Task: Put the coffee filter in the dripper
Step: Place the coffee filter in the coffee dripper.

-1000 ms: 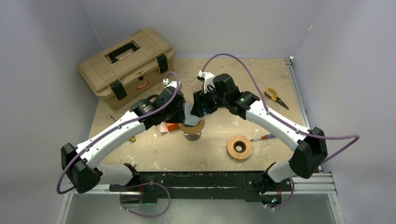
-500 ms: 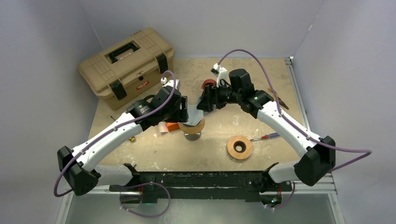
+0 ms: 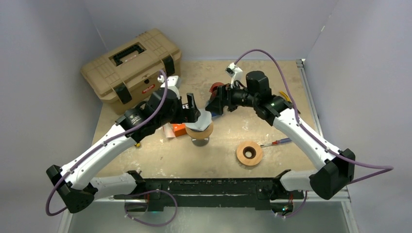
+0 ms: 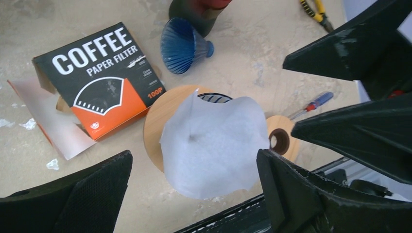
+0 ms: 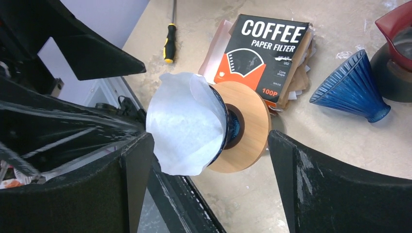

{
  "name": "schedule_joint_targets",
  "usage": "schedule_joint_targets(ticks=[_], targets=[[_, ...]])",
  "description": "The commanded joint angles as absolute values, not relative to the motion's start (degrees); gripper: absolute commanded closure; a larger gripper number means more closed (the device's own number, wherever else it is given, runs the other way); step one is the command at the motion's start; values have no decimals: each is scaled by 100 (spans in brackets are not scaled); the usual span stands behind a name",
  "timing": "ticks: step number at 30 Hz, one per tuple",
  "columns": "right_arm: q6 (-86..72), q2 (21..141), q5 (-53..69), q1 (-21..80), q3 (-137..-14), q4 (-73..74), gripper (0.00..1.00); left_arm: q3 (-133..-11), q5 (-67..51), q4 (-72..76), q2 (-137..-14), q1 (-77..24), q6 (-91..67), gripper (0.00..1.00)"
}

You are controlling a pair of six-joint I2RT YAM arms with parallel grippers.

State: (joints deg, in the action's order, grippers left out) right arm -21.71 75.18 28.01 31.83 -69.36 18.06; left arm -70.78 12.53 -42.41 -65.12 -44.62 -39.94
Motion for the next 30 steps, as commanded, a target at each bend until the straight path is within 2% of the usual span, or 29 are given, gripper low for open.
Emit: schedule_joint_targets(ticks=[1, 5, 13, 20, 30], targets=[[-2267, 7320, 2835, 3129, -6878, 1530, 8, -6905, 1029, -3491, -6127, -4425, -4099, 0], [-2246, 7269, 2687, 3111, -6849, 1542, 4, -6776, 936, -3210, -5981, -4406, -4101, 0], [-2245, 7273, 2653, 3084, -6791, 1484, 2, -6673, 436, -2905, -5982, -4179, -4051, 0], [-2172, 7258, 2152, 3075, -6794, 1611, 2, -6430, -287, -2733, -5837, -3364, -4148, 1], [-2210, 7127, 1511, 3028, -6742, 1762, 2, -6254, -146, -3074, -5749, -2827, -4122, 0]])
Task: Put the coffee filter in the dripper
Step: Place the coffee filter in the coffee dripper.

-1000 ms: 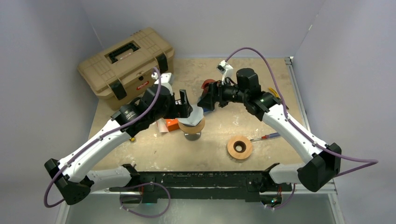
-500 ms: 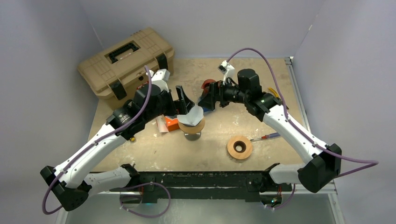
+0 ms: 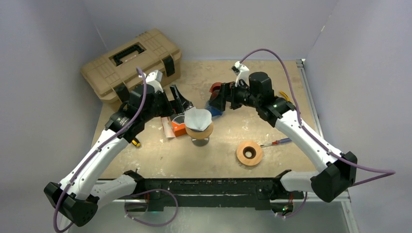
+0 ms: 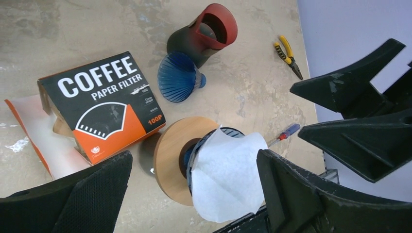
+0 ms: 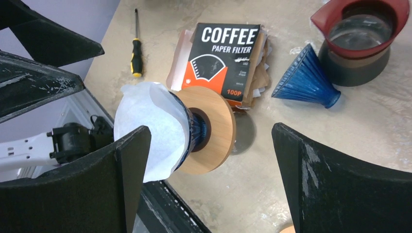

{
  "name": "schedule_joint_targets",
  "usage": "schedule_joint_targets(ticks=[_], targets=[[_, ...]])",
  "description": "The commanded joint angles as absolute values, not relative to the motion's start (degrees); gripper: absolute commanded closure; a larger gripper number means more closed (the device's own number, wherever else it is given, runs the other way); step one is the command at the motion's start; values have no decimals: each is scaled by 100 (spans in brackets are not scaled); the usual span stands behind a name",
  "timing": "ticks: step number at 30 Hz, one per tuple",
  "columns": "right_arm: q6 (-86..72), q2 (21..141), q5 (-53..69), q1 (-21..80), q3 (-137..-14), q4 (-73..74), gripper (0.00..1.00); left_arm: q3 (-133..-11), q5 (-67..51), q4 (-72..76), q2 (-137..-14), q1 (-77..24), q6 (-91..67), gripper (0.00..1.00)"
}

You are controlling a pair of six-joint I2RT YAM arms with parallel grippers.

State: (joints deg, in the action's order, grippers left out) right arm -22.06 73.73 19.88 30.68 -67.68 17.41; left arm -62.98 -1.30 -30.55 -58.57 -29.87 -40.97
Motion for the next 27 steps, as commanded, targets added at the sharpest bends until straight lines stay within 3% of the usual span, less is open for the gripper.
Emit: schedule_joint_targets(ticks=[1, 16, 27], targets=[[-2221, 7110, 1437, 3016, -6730, 1770, 2, -6243, -134, -3096, -5736, -2781, -4124, 1], [-2245, 7073, 982, 2892, -6589, 1843, 2, -5771, -91, -2936, -5467, -2382, -4369, 1], [-2366, 8111, 2020, 2139, -6667, 1209, 5, -5587, -412, -2873, -5463, -1978, -4329, 1]])
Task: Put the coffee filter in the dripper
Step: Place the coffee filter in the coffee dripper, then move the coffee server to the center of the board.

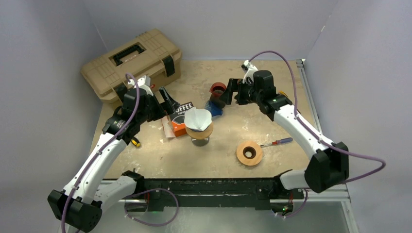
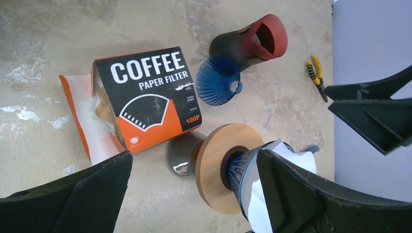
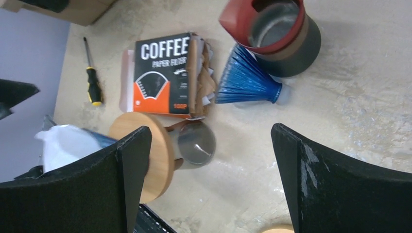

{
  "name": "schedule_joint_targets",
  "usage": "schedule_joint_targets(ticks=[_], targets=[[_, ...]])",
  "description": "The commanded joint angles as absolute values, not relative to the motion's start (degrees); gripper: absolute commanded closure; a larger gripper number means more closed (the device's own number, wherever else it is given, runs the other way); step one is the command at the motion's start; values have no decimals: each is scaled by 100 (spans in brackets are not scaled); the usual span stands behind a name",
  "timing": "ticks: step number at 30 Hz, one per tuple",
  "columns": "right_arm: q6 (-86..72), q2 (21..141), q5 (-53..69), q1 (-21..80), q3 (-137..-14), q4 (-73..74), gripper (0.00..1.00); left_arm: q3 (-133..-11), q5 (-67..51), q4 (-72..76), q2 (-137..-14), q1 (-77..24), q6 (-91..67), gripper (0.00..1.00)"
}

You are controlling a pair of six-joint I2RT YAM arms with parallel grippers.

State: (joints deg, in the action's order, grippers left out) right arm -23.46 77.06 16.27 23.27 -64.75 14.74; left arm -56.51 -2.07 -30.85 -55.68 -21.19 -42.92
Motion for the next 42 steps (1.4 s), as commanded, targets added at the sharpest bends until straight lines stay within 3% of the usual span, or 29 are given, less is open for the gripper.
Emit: schedule_joint_targets(ticks=[1, 16, 24, 37, 42], targets=[[-2338, 8248, 2010, 2103, -6743, 1213, 5, -5568, -435, -2873, -5451, -1951, -4329, 1], [-1982, 10007, 1884, 1731, -8318, 1543, 16, -5394, -341, -3086, -5483, -1846, -4219, 1], [-1597, 10854, 1381, 1740, -9179, 1979, 36, -5280, -445, -3100, -5561, -1846, -4177, 1], [-1176, 11305, 1175, 1740, -9557, 2390, 57, -5106, -464, -3198, -5602, -1846, -4140, 2], [-1017, 11247, 1009, 1740, -9502, 2552, 78, -4991, -484, -3206, -5592, -1846, -4165, 3]])
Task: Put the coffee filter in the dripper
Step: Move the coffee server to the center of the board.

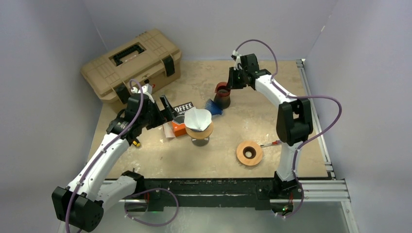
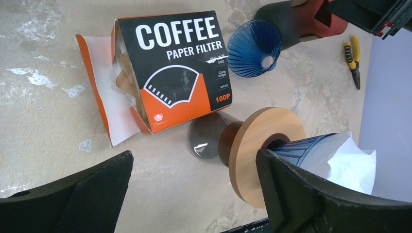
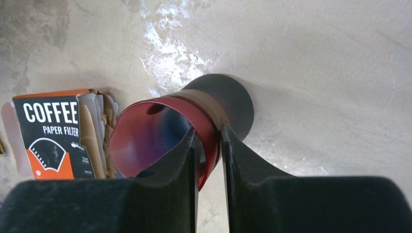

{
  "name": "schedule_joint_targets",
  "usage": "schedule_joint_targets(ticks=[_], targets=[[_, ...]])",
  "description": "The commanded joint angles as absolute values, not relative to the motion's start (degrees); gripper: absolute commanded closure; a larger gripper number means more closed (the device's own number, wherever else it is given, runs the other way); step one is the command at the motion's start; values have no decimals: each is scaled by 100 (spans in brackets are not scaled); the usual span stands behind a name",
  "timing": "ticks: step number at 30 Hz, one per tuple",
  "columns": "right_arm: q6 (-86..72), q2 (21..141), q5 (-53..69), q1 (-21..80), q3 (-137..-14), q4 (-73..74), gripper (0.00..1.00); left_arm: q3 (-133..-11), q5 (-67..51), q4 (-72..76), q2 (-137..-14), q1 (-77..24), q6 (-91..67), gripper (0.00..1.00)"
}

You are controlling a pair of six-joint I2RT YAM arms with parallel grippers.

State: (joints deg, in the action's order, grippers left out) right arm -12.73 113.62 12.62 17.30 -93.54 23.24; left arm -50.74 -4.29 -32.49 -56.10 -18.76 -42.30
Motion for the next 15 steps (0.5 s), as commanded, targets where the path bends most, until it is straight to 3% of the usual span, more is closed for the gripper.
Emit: schedule_joint_targets(ticks=[1, 15], targets=[[-1005, 11227, 957, 1740, -9482, 2595, 82, -4978, -465, -3210, -5584, -1846, -4176, 3], [-923, 10516, 347, 1740, -8926, 3142, 100, -4393, -409, -3035, -5520, -1846, -4250, 4]])
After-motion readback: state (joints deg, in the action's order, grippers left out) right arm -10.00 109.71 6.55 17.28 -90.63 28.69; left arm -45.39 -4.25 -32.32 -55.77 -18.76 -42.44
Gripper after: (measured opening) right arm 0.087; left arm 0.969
